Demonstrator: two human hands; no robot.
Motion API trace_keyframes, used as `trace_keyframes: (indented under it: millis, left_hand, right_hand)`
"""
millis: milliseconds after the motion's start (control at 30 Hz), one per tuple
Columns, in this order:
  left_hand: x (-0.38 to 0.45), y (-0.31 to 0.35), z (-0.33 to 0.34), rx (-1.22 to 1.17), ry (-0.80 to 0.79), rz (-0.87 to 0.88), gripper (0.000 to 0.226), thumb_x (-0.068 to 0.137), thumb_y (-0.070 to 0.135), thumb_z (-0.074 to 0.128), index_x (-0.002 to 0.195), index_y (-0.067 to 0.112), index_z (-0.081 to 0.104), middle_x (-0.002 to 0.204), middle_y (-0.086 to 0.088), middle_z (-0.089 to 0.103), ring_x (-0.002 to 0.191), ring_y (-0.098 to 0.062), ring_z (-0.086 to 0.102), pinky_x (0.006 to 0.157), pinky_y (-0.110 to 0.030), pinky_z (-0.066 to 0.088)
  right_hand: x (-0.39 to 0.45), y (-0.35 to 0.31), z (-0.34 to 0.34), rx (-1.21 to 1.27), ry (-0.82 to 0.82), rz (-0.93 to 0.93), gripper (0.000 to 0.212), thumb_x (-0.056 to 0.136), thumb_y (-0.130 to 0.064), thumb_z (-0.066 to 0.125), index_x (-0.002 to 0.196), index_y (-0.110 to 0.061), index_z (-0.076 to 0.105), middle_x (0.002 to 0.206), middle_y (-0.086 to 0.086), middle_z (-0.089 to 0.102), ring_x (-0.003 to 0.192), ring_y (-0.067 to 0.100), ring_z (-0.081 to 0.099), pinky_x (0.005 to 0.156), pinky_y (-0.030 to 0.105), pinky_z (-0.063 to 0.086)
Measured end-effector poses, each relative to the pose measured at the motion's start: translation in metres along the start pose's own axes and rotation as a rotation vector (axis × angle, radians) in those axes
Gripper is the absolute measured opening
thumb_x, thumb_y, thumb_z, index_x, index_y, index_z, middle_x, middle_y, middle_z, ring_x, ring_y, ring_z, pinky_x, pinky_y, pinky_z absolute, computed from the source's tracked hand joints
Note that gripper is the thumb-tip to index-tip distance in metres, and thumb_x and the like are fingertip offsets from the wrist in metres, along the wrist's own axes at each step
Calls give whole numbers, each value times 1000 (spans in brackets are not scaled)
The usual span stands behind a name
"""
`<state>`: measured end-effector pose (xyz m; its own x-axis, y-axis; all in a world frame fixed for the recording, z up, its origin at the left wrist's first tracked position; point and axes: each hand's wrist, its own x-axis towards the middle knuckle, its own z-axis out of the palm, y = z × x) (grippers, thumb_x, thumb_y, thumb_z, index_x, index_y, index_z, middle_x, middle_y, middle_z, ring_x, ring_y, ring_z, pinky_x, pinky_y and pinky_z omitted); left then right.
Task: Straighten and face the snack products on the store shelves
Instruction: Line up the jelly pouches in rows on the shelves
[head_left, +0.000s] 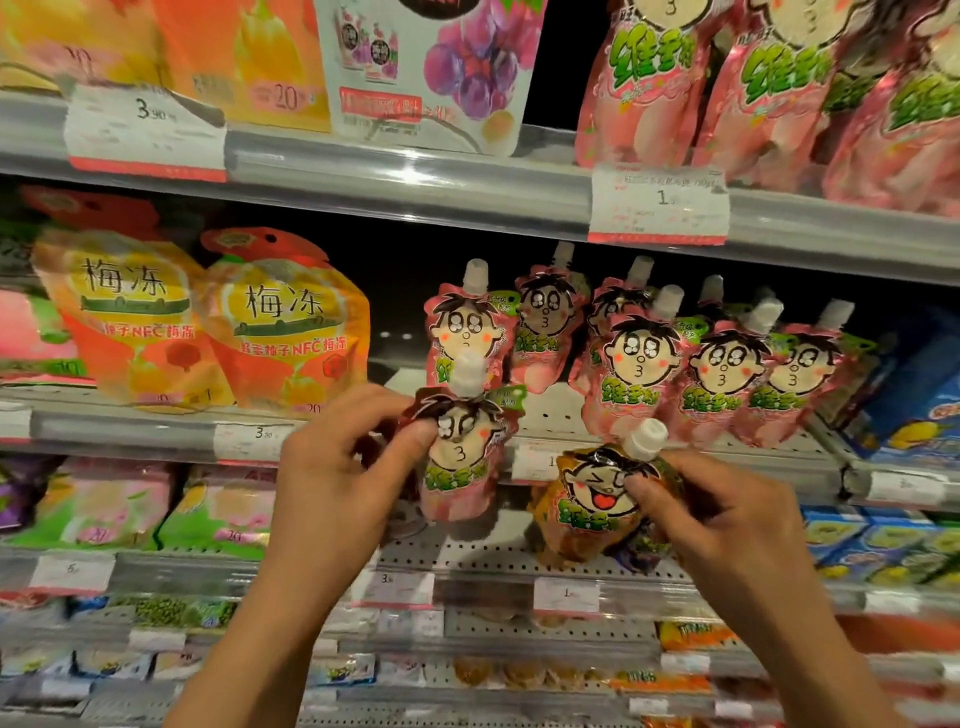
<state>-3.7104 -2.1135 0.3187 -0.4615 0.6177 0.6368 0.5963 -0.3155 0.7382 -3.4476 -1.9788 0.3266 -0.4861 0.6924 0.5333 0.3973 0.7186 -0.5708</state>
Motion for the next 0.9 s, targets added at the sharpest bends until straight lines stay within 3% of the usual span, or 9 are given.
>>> trace_keyframes:
  millis: [67,133,333,433,600,733,900]
  left_hand:
    - [16,9,9,-10,15,24,4,92,23,70,93,26,72,89,7,66,84,-17,61,68,-21,44]
    - [30,16,21,-28,35,42,4,92,18,71,93,21,71,87,6,65,81,-15,61,69,-20,43]
    - [61,28,58,10,91,100,11,93,12,73,97,22,72,91,9,66,84,-9,63,72,-20,46]
    - [65,28,78,96,151,145,21,91,8,73,99,27,70,93,9,65,88,-3,62,76,-16,46]
    - [63,16,104,189,191,104,9,92,10,73,100,14,74,96,11,64,93,0,60,83,-13,43]
    - [64,19,117,213,227,53,10,93,12,71,102,12,74,94,8,66,91,-5,62,81,-15,44]
    - [66,26,128,241,218,8,17,93,12,69,97,29,69,92,18,64,89,0,60,78,-13,43]
  right_hand:
    - [-4,3,-3,11,-1,15,11,88,-39,71,81,-31,73,60,0,60,57,19,53,50,22,36]
    - [-7,8,-7,-23,-18,-11,14,93,-41,70,84,-30,73,62,-3,62,57,15,55,51,24,42]
    - [-18,22,-25,-2,-24,-63,17,86,-19,79,103,-20,79,81,-34,67,69,-8,64,60,4,45]
    - [-21,31,-35,40,-29,-20,20,84,-20,80,101,-30,77,83,-33,68,65,-6,65,58,3,44]
    - [-23,48,-50,66,-40,31,26,82,-32,73,101,-49,69,83,-29,70,60,4,66,53,12,47]
    - [-23,68,-56,50,-74,61,23,83,-26,77,104,-37,77,89,-30,70,69,-3,67,57,8,46]
    - [-26,88,-56,77,-96,70,22,83,-26,79,103,-35,78,91,-26,71,71,0,69,59,16,52]
